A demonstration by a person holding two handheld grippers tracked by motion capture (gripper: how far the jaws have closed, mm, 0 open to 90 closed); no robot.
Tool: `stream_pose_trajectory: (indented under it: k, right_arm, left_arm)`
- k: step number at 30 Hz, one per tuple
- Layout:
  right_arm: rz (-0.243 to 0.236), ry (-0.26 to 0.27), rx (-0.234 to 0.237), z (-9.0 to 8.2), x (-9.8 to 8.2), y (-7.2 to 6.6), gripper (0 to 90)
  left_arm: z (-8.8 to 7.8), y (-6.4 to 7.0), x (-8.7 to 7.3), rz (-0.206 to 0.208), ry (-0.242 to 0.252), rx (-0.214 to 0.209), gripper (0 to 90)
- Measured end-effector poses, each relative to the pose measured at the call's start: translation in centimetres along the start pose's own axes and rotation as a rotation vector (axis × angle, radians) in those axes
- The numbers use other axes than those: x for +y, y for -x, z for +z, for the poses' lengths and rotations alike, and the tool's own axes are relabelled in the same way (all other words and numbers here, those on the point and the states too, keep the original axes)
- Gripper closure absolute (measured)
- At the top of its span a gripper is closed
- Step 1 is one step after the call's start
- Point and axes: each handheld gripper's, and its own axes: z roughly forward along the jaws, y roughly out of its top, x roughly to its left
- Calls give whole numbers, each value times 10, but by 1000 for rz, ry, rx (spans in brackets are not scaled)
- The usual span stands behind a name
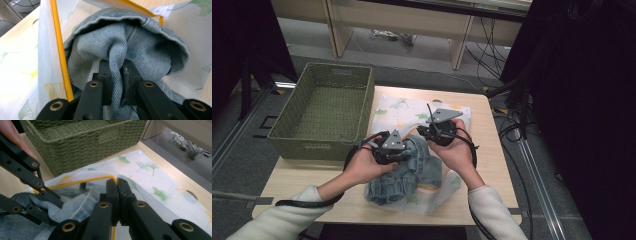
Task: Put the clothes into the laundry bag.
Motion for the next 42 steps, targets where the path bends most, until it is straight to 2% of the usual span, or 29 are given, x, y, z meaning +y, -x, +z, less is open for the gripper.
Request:
stream_pose_trajectory:
  k: [8,16,21,22,23,31,32,38,42]
  right_arm:
    - [-2,1,-1,0,0,0,900]
    - [-5,-1,2,1,0,-1,900]
    - [8,-7,4,1,0,-2,900]
    - [-4,-4,3,1,0,-2,900]
    - [8,-9,3,1,0,-3,900]
    - [-6,-10,7,2,-1,-3,900]
    - [10,-14,8,2,-1,-4,900]
    - [-6,-13,12,4,-1,-4,900]
    - [-9,-14,13,4,-1,-4,900]
  left_arm:
    - [5,0,-3,-1,-11,4,789]
    - [16,-2,-11,-8,-43,18,787]
    - [21,-3,-14,-14,-54,28,787]
    - [22,-3,-15,-13,-58,29,786]
    - [23,-3,-16,-14,-60,32,786]
    - [32,-5,-23,-13,-79,48,781]
    - [33,-5,-24,-15,-83,47,780]
    - [38,-7,-28,-22,-92,56,777]
    - [42,-6,-31,-11,-96,69,775]
